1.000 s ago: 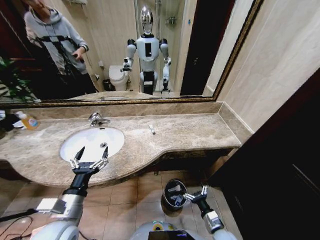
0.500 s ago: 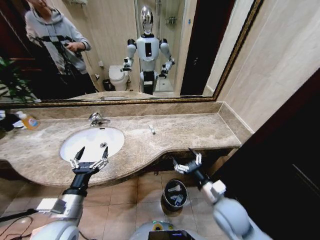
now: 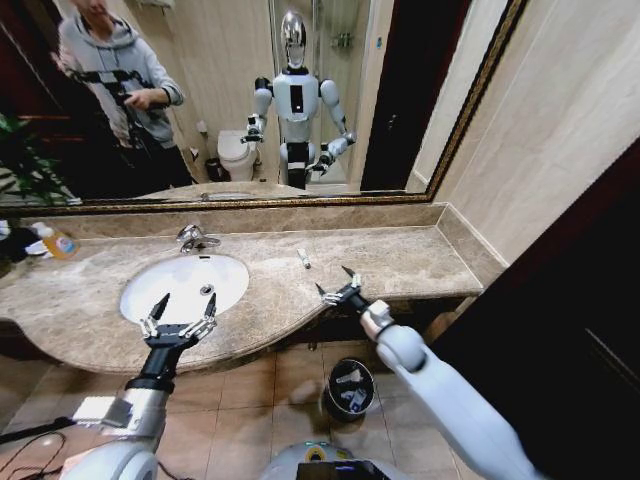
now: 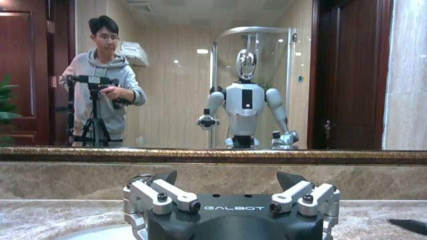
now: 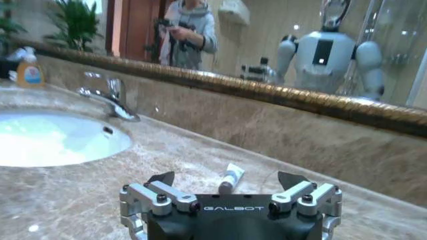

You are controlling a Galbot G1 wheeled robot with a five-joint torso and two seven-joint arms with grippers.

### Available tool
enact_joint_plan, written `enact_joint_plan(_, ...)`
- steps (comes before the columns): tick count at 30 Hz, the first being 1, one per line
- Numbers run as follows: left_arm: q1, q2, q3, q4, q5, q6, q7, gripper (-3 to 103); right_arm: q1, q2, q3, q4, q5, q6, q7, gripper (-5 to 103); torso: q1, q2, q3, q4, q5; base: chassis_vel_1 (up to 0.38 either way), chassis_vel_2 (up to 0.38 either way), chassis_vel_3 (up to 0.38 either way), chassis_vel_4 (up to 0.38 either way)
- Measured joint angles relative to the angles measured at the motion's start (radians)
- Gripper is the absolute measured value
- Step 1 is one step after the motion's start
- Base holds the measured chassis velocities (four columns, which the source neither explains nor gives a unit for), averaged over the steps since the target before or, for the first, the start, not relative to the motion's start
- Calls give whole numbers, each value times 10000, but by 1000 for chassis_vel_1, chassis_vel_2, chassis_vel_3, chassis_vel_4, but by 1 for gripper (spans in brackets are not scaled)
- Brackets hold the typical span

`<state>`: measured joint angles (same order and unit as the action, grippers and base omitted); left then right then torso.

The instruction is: Pick up the trash from the sink and place it in the trash bin.

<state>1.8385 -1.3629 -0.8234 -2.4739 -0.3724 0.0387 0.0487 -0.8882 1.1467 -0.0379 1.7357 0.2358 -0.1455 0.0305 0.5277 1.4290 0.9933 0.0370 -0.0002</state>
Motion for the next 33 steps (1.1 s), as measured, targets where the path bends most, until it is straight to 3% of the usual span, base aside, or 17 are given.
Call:
enact_joint_plan(12, 0, 0, 1, 0, 0, 0, 1, 100, 1813, 1055, -704, -1975, 296, -403, 279, 100, -1, 0, -1, -2, -1, 0, 0, 0, 0)
enact_joint_plan(21, 0, 0, 1, 0, 0, 0, 2, 100, 2643, 2317, -1146, -3832, -223, -57, 297, 100, -2, 1, -1, -1, -3, 0, 0, 0, 0)
enact_joint_plan(32, 0, 0, 0, 0, 0, 0, 1, 100, 2930, 2577, -935, -4923, -563, 161, 306, 101, -2, 1, -2, -3, 0, 0, 0, 0, 0)
enact_joint_plan(33, 0, 0, 1, 0, 0, 0, 1, 100, 2946, 2556, -900, -4957, -527, 161, 313, 98, -2, 1, -2, -1, 1, 0, 0, 0, 0)
